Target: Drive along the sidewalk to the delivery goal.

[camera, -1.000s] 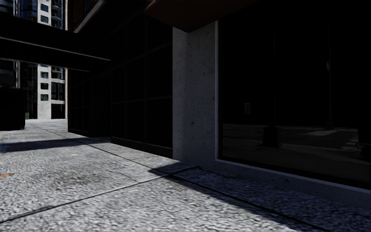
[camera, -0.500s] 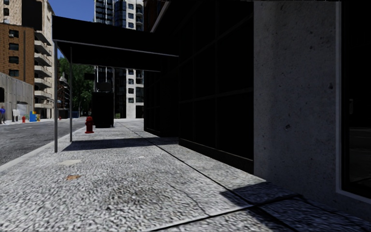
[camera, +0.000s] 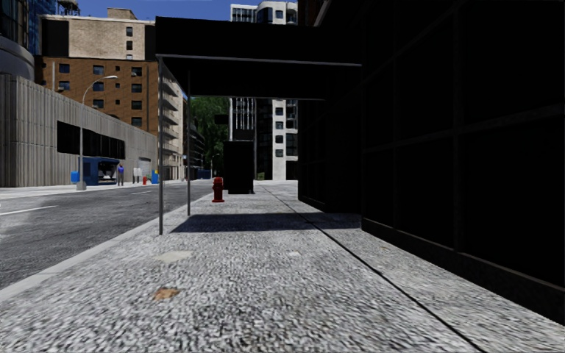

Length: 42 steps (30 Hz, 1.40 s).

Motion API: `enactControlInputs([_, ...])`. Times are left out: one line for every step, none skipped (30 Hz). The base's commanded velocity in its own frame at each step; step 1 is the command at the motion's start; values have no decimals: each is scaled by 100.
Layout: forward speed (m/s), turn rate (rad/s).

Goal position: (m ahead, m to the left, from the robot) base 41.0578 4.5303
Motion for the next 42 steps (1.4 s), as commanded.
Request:
enactControlInputs([163,0])
enactControlInputs([163,0])
enactControlInputs([164,0])
enactControlInputs([167,0])
enactControlInputs([171,0])
enactControlInputs([174,0])
enactControlInputs([174,0])
enactControlInputs([177,0])
enactControlInputs([181,0])
enactControlInputs([188,0])
enactControlInputs([188,0])
enactControlInputs([191,0])
enactControlInputs([195,0])
enactControlInputs([196,0])
enactControlInputs([196,0])
enactControlInputs([196,0])
enactControlInputs([197,0])
enactControlInputs([197,0])
enactControlInputs([197,0])
enactControlInputs([197,0])
enactControlInputs([197,0])
enactControlInputs([197,0])
enactControlInputs([197,0])
enactControlInputs([197,0])
enactControlInputs([197,0])
enactControlInputs([197,0])
enactControlInputs([197,0])
enactControlInputs([197,0])
enactControlInputs([196,0])
enactControlInputs([196,0])
enactControlInputs([196,0])
enactControlInputs([196,0])
enactControlInputs([196,12])
enactControlInputs([196,22])
enactControlInputs([196,25])
enactControlInputs([196,25])
enactControlInputs([196,26])
enactControlInputs([196,24])
enactControlInputs([196,14])
enactControlInputs([196,14])
enactControlInputs([197,5])
enactControlInputs([197,5])
